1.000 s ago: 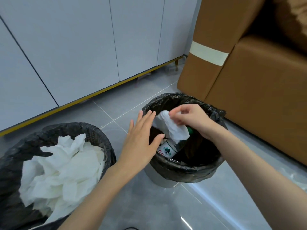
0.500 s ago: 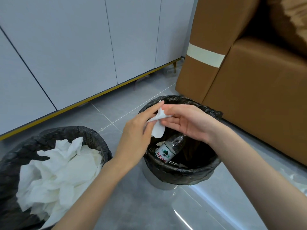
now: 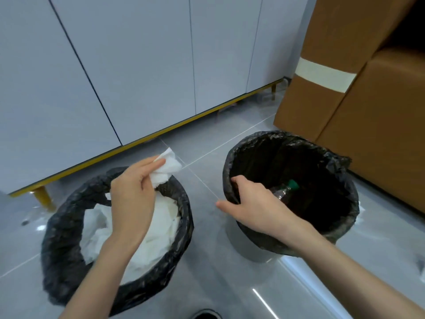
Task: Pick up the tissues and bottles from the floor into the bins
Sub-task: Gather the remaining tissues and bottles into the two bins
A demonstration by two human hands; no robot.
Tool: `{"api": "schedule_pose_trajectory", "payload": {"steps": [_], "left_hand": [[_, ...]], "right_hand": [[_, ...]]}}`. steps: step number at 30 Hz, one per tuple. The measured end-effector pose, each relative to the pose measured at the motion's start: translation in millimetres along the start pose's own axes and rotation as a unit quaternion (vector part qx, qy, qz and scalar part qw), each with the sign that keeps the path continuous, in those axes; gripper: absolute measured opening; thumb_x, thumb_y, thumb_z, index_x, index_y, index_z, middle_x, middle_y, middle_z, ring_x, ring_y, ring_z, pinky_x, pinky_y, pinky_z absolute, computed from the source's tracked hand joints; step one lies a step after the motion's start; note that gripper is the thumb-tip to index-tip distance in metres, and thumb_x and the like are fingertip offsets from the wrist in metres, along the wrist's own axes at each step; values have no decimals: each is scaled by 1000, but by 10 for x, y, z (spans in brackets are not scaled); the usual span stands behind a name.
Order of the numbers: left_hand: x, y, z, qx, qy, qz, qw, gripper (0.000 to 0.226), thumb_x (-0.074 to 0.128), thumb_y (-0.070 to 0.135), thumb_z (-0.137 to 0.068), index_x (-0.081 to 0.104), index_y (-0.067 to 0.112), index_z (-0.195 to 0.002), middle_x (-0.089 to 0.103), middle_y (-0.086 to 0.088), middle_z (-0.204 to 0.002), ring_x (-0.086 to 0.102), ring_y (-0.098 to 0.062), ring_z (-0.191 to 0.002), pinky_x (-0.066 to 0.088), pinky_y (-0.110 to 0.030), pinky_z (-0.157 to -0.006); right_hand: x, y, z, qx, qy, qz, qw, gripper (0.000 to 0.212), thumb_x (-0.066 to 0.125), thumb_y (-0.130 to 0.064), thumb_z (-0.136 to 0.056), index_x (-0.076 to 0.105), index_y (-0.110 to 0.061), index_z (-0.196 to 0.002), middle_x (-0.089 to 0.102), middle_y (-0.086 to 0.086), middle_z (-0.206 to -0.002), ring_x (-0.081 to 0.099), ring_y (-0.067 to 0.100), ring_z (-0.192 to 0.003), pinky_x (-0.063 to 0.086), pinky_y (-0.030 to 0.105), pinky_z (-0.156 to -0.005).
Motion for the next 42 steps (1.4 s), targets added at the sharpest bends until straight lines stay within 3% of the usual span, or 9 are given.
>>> {"api": "schedule_pose_trajectory", "payload": {"steps": [4, 9, 18, 22, 26, 31, 34, 37, 42], "left_hand": [[-147, -388, 174, 0, -55, -144, 988, 50, 47, -21, -79, 71, 11, -109, 65, 2, -119, 57, -15, -112, 34, -21, -100], [-58, -846, 410, -57, -198, -224, 953, 52, 43, -12, -85, 63, 16, -124, 60, 2, -127, 55, -21, -117, 41, -29, -96], [296, -1296, 463, -78, -566, -371, 732, 54, 28, 20, -101, 9, 18, -151, 12, -2, -158, 15, -20, -144, 19, -30, -116], [218, -1061, 295, -19, -475, -416, 775, 45, 33, 10, -95, 44, 23, -136, 40, 2, -144, 34, -21, -131, 34, -31, -105], [66, -660, 163, -14, -331, -381, 863, 49, 41, 5, -92, 54, 33, -130, 36, 4, -142, 24, -21, -129, 28, -31, -102], [-9, 65, -12, 23, -102, -119, 987, 30, 41, 23, -97, 64, 23, -116, 55, 4, -112, 41, -14, -109, 32, -25, -92], [214, 316, -86, -89, -180, 33, 979, 52, 40, 47, -95, 39, 25, -142, 49, 8, -134, 49, -9, -119, 36, -25, -98], [415, 326, -173, -148, -223, 0, 964, 70, 54, 40, -92, 20, 18, -149, 43, 6, -143, 43, -17, -131, 38, -33, -103], [539, 228, -115, -125, -189, -20, 974, 9, 49, 5, -90, 55, 12, -89, 50, 1, -63, 47, -14, -55, 32, -24, -52]], "right_hand": [[152, -75, -39, -32, 62, 113, 991, 10, 45, -15, -93, 36, -12, -93, 62, 14, -104, 59, 39, -94, 38, 38, -69], [213, -174, -77, -62, 87, 154, 982, 16, 43, -6, -92, 41, -12, -107, 62, 9, -102, 61, 34, -92, 31, 34, -66], [337, -397, -144, -118, 58, 175, 976, 27, 44, 1, -87, 40, -12, -110, 57, 8, -89, 61, 33, -82, 35, 33, -57], [352, -521, -26, -153, 70, 261, 951, 54, 76, -1, -36, 51, -15, -82, 38, -1, -47, 55, 19, -37, 4, 19, -36], [285, -380, 58, -166, 13, 216, 962, 46, 43, 5, -83, 31, -13, -123, 27, -5, -62, 47, 25, -58, 26, 33, -44], [232, -271, 203, -181, -30, 184, 966, 62, 37, 8, -82, 23, -21, -135, 58, 12, -100, 52, 34, -73, 36, 36, -61], [221, -230, 309, -201, -59, 201, 957, 66, 37, 9, -83, 21, -22, -138, 58, 14, -104, 51, 34, -80, 33, 35, -61], [202, -129, 390, -199, -82, 230, 949, 69, 36, 9, -84, 16, -24, -140, 58, 12, -103, 54, 34, -82, 32, 36, -63], [107, -27, 499, -160, -262, 115, 945, 48, 35, -36, -101, 15, -35, -145, 50, 1, -133, 51, 26, -116, 42, 36, -87]]}}
Point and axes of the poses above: each hand's wrist, its own z-axis away from the middle knuckle, its own x-axis out of the palm, y = z × x, the point moved 3 cm from there along -z, towards the middle knuckle
